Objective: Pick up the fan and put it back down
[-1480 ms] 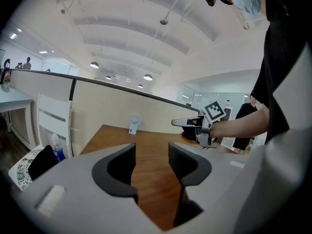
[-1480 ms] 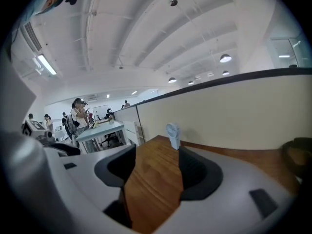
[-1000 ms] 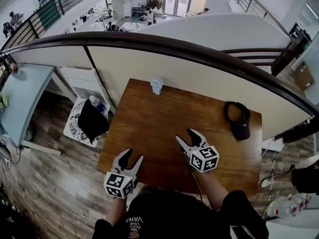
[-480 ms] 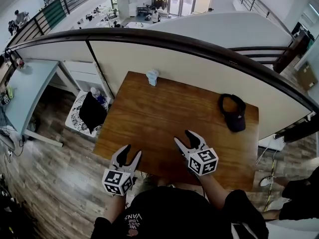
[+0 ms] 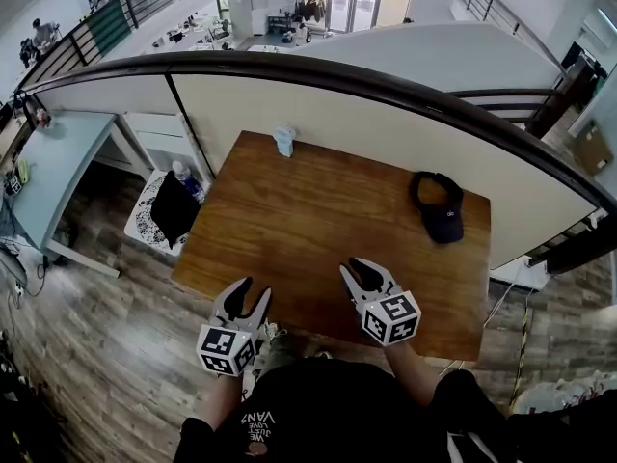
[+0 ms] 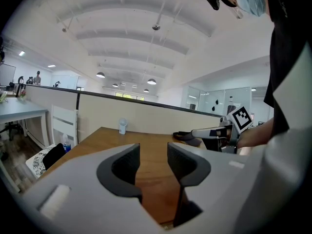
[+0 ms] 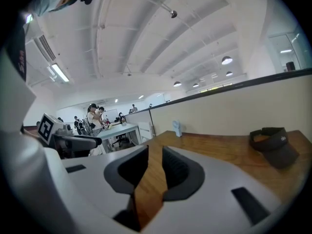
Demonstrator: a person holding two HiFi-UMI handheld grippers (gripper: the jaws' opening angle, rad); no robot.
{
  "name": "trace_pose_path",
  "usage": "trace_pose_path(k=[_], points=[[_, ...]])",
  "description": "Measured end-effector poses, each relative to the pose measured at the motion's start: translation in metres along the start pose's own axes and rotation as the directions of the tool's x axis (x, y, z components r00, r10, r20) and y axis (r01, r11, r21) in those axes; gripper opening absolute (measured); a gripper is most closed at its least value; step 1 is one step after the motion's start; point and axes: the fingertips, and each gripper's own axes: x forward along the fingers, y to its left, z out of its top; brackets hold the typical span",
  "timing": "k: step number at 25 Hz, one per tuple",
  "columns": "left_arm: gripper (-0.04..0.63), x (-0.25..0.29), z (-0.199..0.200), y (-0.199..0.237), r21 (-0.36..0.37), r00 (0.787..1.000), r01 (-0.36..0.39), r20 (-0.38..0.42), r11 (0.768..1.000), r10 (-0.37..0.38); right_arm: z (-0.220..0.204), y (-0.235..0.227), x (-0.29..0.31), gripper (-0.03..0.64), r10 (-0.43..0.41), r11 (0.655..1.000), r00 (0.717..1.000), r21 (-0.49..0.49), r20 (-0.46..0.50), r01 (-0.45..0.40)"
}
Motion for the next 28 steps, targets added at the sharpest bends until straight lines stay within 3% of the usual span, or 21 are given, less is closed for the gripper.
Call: trace_pose_path(k=[16, 28], points=[[0.019, -0.017, -0.022, -0.031, 0.024, 0.999, -0.044, -0.01, 0.999, 0.044, -0.03, 0.006, -0.042, 0.016, 0.017, 0.999, 0.999, 0.028, -0.037, -0.016], [0.012, -0.028, -0.032, -0.039, 0.016, 0.997, -0.065, -0.043, 0.998, 0.066, -0.041, 0.014, -0.045, 0.012, 0.053, 0.998, 0.997, 0.032, -0.063, -0.051]])
